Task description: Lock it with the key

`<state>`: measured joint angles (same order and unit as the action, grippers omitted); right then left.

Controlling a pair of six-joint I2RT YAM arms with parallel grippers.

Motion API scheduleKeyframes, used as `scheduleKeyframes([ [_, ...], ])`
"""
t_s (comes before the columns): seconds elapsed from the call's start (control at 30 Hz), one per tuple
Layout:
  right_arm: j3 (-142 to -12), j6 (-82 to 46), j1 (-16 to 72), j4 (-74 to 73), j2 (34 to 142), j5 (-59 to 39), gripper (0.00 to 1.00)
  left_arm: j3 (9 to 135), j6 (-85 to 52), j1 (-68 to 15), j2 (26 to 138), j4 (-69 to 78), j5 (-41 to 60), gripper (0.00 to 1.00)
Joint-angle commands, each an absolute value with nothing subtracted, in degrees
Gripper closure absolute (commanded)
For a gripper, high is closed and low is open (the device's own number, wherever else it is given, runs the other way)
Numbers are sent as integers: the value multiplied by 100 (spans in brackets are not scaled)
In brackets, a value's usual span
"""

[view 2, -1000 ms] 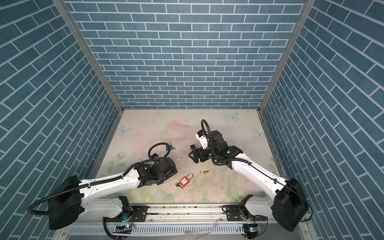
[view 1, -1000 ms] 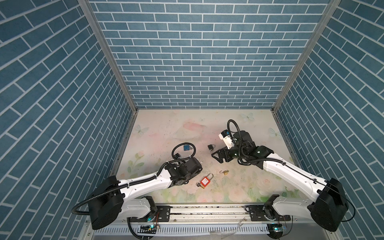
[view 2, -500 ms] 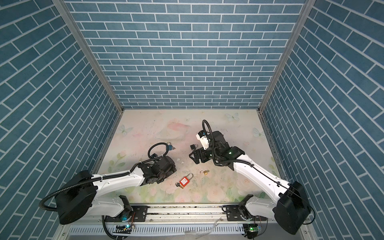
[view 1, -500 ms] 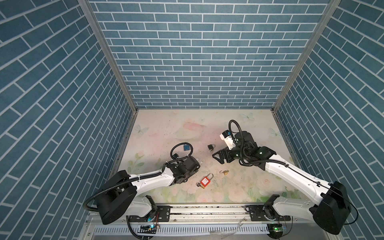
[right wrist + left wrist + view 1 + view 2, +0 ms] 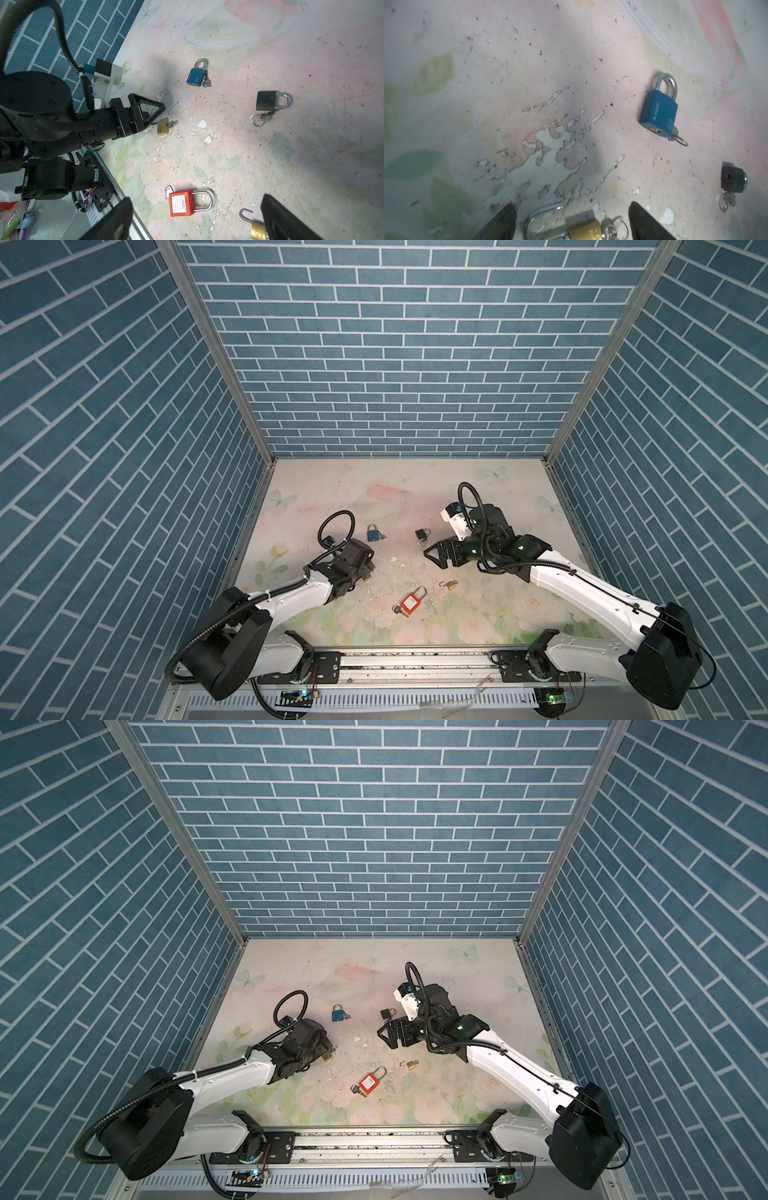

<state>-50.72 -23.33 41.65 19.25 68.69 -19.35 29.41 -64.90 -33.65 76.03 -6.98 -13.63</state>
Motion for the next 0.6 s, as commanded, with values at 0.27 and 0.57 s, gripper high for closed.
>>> scheduleKeyframes([
  [0.27,-4707,-2754,4218,1790,6305,-1977,3,3840,-6862,-3219,8616,-2163,-1374,22],
  [0.57,-4537,-2700,4221,1747,6118,-2057,3,4644,-6363,-3858,9075,-2083,-1348,24],
])
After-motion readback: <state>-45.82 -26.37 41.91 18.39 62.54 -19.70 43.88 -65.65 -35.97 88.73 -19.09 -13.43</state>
